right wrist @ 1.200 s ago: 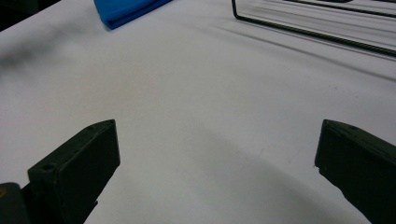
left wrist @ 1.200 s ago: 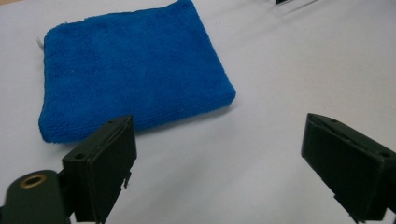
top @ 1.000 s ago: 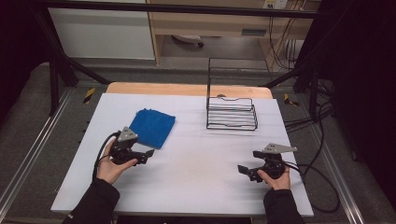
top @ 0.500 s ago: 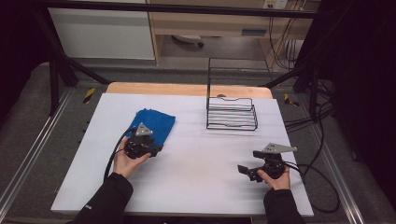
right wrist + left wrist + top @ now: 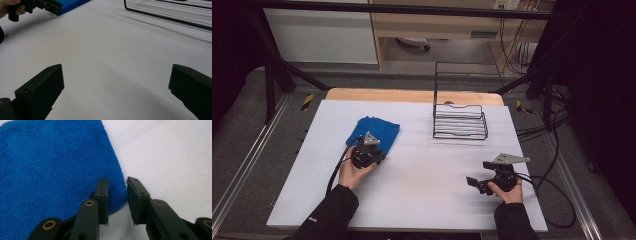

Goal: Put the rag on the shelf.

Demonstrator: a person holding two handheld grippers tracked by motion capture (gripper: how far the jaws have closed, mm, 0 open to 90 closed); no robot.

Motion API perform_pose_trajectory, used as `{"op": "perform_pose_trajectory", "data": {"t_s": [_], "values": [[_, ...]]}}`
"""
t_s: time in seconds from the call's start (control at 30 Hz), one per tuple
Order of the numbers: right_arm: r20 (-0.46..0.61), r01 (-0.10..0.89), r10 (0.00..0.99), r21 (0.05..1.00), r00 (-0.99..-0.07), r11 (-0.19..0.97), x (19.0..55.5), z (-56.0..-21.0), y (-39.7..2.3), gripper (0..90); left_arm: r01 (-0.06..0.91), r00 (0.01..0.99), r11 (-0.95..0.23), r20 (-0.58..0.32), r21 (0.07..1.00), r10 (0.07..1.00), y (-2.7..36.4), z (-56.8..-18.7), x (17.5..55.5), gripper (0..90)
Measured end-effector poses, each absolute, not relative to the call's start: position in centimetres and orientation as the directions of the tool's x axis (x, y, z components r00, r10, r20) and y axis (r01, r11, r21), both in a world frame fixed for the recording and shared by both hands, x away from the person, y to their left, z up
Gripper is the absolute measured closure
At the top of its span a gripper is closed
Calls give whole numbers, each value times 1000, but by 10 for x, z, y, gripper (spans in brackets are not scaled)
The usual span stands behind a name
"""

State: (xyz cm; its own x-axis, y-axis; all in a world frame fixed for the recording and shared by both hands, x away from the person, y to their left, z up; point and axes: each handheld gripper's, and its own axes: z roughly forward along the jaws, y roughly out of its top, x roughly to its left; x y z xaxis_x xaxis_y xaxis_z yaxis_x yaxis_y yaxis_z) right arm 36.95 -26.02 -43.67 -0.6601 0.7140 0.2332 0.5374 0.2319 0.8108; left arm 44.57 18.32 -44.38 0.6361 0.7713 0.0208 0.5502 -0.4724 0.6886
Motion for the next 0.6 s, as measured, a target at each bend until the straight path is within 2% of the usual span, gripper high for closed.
{"op": "perform_pose_trajectory", "data": {"t_s": [0.27,0.6], "values": [[235,537,711,811,-663,233,370,-437,-260,6,538,630,-484,51,690,775,180,-444,445,842],[241,539,708,810,-663,229,369,-436,-261,7,536,633,-468,33,703,773,182,-435,439,864]]}}
